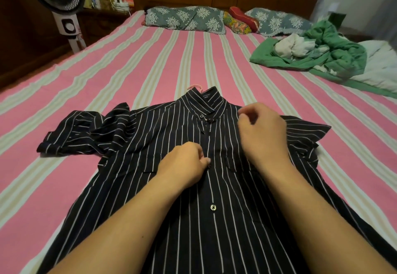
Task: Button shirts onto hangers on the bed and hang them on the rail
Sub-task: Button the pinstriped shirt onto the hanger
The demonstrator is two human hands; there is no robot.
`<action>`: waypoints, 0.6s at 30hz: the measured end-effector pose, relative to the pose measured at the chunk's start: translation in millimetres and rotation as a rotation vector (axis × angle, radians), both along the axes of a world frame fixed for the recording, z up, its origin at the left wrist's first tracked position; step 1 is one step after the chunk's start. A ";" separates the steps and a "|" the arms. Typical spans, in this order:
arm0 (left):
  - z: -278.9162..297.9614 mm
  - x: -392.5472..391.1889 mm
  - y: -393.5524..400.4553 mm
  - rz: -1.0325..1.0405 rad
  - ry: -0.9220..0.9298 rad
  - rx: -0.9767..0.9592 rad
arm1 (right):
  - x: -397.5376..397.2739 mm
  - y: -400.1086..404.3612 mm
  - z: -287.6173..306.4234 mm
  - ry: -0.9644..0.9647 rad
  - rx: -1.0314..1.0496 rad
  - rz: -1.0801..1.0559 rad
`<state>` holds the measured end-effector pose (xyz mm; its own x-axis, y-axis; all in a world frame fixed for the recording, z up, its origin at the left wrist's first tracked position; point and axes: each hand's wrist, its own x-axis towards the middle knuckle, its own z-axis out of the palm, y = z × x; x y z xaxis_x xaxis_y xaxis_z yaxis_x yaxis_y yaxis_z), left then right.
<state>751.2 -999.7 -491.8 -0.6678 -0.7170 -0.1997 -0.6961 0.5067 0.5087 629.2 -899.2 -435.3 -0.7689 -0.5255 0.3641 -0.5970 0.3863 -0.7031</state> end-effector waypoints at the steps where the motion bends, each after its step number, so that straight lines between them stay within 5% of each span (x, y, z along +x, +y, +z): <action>1: -0.1 -0.4 -1.2 0.014 0.003 0.008 | 0.6 -13.5 4.3 -0.026 0.177 0.077; 4: -0.6 -0.7 -3.8 0.051 0.028 0.043 | -5.9 -65.6 -9.9 -0.172 0.601 0.247; 7: -3.1 2.0 -5.3 0.076 0.058 0.060 | -14.6 -87.3 -48.3 -0.189 0.696 0.197; 13: -4.3 0.3 -10.6 0.168 0.437 -0.107 | -32.9 -76.4 -70.0 -0.319 0.445 0.049; 18: -15.7 -8.6 -15.8 0.188 0.294 0.043 | -53.6 -82.0 -71.1 -0.558 0.352 0.082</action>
